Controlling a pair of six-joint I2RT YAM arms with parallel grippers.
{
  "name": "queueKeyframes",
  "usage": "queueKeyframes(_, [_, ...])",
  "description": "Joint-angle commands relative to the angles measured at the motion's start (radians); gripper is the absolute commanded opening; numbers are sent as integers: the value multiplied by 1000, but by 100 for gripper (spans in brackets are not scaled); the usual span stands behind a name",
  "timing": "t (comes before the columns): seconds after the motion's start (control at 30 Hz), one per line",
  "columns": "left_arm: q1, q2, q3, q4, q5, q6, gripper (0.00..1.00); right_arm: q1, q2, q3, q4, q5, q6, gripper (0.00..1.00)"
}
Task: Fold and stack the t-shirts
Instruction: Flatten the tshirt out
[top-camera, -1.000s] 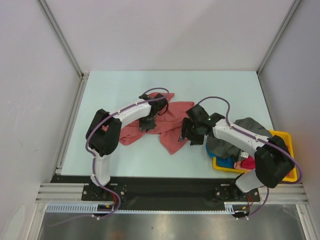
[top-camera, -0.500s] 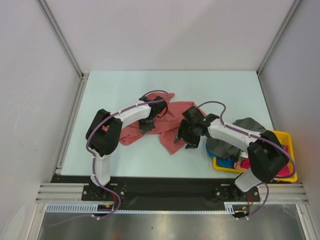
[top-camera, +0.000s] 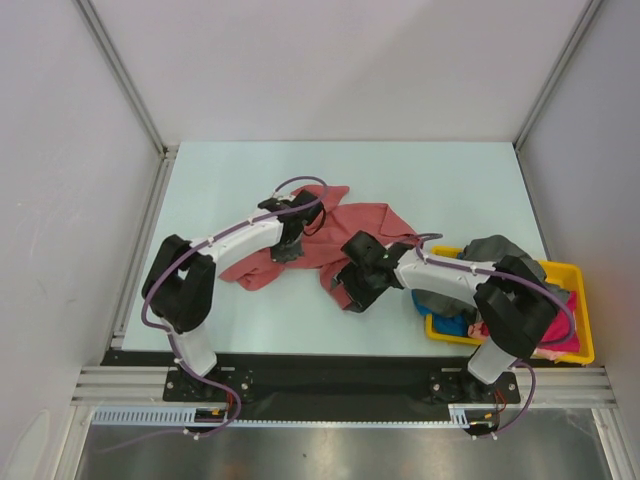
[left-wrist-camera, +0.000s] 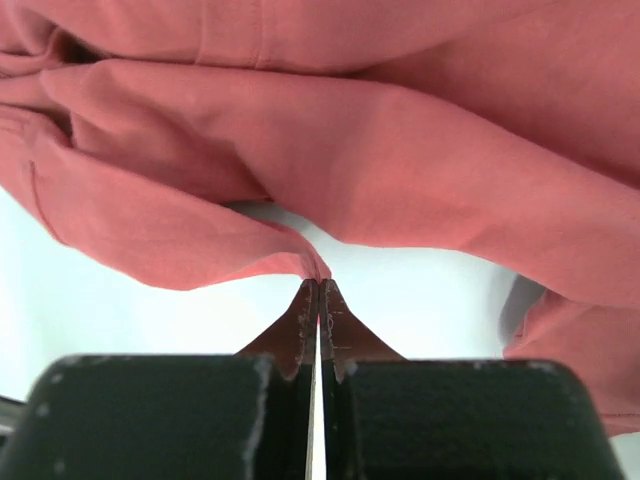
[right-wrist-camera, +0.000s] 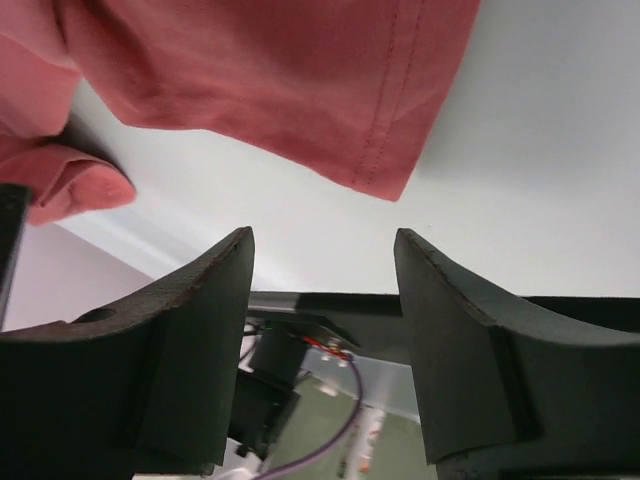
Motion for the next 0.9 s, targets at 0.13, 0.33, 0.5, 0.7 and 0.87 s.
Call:
queueKeyframes(0.13, [4,-17,-48,108,27,58,11,42,65,-13,36,91,316,59])
queueKeyframes(0.33, [7,-28,-54,121,15,80,15,62,72,-39,25,142,382,56])
queueKeyframes(0.5, [7,-26,-48,124,21,98,21,56,59,-19,-53,162,396,56])
queueKeyframes(0.7, [7,-31,-50,124,19,111,36,25,91,-16,-52,148,373,54])
queueKeyframes(0.87, [7,-35,-40,118,15,117,50,29,117,-17,-30,130,382,48])
